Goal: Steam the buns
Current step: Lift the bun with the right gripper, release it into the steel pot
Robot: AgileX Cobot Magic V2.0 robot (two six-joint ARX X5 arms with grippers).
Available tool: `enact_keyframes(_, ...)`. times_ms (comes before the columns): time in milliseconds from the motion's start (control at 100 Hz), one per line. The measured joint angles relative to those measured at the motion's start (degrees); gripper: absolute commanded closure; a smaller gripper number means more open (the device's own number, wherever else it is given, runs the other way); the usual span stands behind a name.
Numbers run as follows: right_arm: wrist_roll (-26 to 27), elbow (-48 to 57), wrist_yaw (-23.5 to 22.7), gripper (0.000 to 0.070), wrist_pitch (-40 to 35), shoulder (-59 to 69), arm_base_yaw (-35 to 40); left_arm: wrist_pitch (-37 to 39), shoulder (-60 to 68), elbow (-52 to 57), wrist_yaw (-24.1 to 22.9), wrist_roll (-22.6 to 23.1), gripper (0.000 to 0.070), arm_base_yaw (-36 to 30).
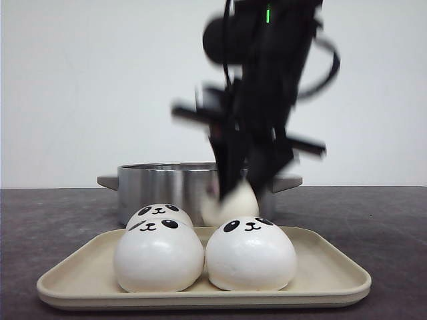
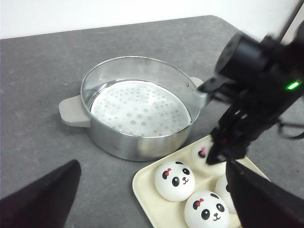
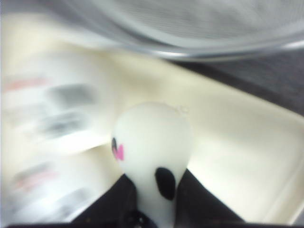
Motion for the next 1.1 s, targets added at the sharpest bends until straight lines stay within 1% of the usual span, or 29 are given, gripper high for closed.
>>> enact_keyframes(70, -0.9, 3.4, -0.9, 0.0688, -1.8, -3.7, 1.4, 0.2, 0.0, 0.0, 0.0, 0.0, 0.0104, 0.0)
enact_keyframes(220, -3.5, 12.0, -0.4, 0.0693, -4.1, -9.3, 3.1, 0.6, 0.0, 0.0, 0.0, 0.0, 0.0104, 0.0)
enact_keyframes(280, -4.7, 15.9, 1.8, 0.0693, -4.0, -9.4, 2.8, 0.8, 0.0, 0.0, 0.0, 0.0, 0.0104, 0.0)
enact_keyframes(390, -7.5, 21.8, 8.6, 0.0693, -1.6, -8.4, 0.9, 2.3, 0.0, 0.0, 0.0, -0.3, 0.0104, 0.0)
enact_keyframes(450, -8.7, 23.9, 9.6, 0.0693, 1.4, -7.8, -0.8, 3.8, 0.0, 0.0, 0.0, -1.0, 0.0104, 0.0)
enact_keyframes(530, -9.5, 24.6, 9.6, 0.0693, 4.6, -6.9, -3.5, 5.1, 0.0, 0.0, 0.0, -2.0, 0.0104, 0.0)
enact_keyframes(640, -10.5, 24.6, 9.6, 0.0693, 5.1, -3.4, -7.0, 5.8, 0.0, 0.0, 0.0, -2.7, 0.0104, 0.0)
enact_keyframes(780, -11.1, 24.5, 9.8, 0.0693, 7.3, 4.3, -10.4, 5.8, 0.0, 0.0, 0.0, -3.3, 0.0104, 0.0)
enact_keyframes(1020, -12.0, 24.3, 9.8, 0.0693, 13.5, 14.0, -11.8, 5.8, 0.0, 0.0, 0.0, -3.5, 0.0104, 0.0)
enact_keyframes(1100, -12.1, 24.3, 9.8, 0.0693, 14.4, 17.3, -12.0, 5.7, 0.1, 0.0, 0.0, -3.5, 0.0104, 0.0)
